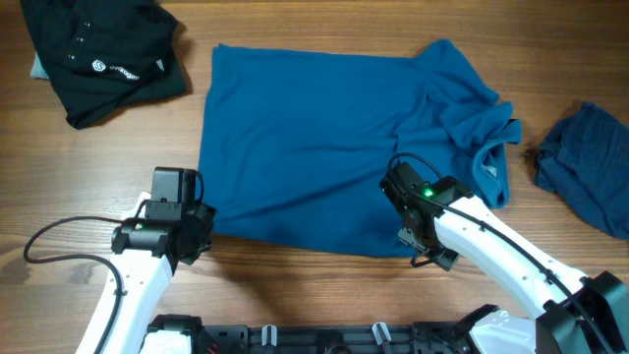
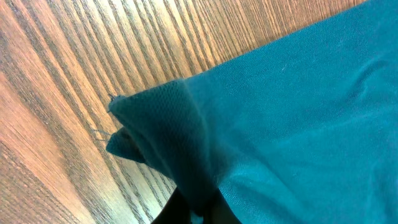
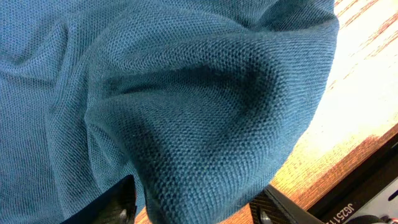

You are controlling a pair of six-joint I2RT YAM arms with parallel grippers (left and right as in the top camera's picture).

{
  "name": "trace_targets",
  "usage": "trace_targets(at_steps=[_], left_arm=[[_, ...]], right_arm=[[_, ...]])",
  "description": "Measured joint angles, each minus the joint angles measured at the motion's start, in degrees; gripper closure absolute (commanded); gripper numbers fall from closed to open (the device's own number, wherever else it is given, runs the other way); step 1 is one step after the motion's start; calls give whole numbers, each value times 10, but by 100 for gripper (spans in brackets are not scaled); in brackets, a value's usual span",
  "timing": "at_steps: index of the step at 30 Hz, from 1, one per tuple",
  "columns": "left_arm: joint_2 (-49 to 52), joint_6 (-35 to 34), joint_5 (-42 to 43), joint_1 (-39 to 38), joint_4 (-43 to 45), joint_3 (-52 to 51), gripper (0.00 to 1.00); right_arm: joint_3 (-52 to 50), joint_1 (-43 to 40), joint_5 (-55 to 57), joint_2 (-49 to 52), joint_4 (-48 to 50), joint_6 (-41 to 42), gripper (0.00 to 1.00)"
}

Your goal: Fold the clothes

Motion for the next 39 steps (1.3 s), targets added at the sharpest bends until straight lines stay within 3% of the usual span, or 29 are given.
trace_targets(at_steps=[5, 8, 15, 19, 39], left_arm=[[0, 0, 0, 0, -1, 0, 93], [0, 0, 0, 0, -3, 0, 93], [0, 0, -2, 0, -5, 0, 92], [0, 0, -2, 0, -5, 0, 92], [0, 9, -8, 0, -16, 0, 96]], right_arm=[[0, 0, 12, 0, -4, 0, 45], [0, 0, 18, 0, -4, 0, 51], [0, 0, 28, 0, -5, 1, 83], [0, 0, 30, 0, -21, 2, 92], [54, 0, -16, -2, -149, -13, 96]])
